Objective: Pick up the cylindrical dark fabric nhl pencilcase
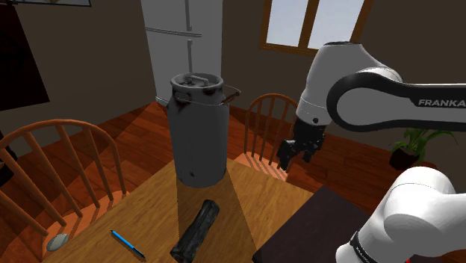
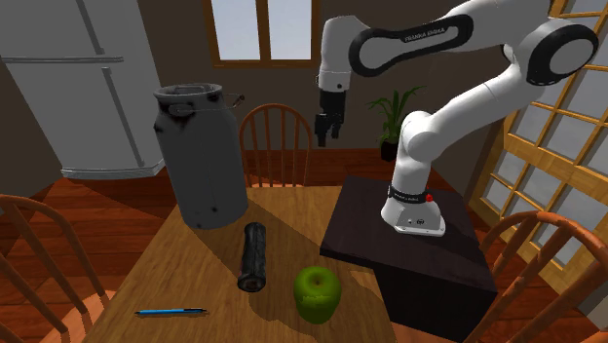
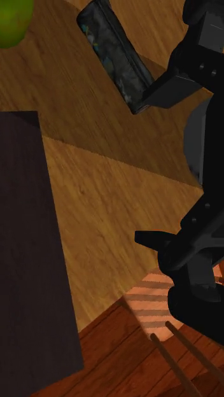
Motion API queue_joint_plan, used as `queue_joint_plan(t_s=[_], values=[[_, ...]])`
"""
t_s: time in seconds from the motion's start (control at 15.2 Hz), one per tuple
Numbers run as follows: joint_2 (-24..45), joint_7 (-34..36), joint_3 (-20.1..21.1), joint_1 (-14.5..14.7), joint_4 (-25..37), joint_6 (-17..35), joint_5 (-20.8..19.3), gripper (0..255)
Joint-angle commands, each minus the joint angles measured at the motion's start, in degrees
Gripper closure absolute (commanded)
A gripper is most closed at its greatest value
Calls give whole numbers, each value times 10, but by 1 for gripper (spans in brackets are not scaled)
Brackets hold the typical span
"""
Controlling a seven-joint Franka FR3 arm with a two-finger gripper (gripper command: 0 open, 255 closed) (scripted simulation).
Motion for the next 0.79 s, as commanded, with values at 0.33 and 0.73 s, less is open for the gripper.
queue_joint_plan(t_s=[0.33,0.73], values=[[60,142,105,23,-59,161,109,0],[192,258,212,16,-57,333,184,0]])
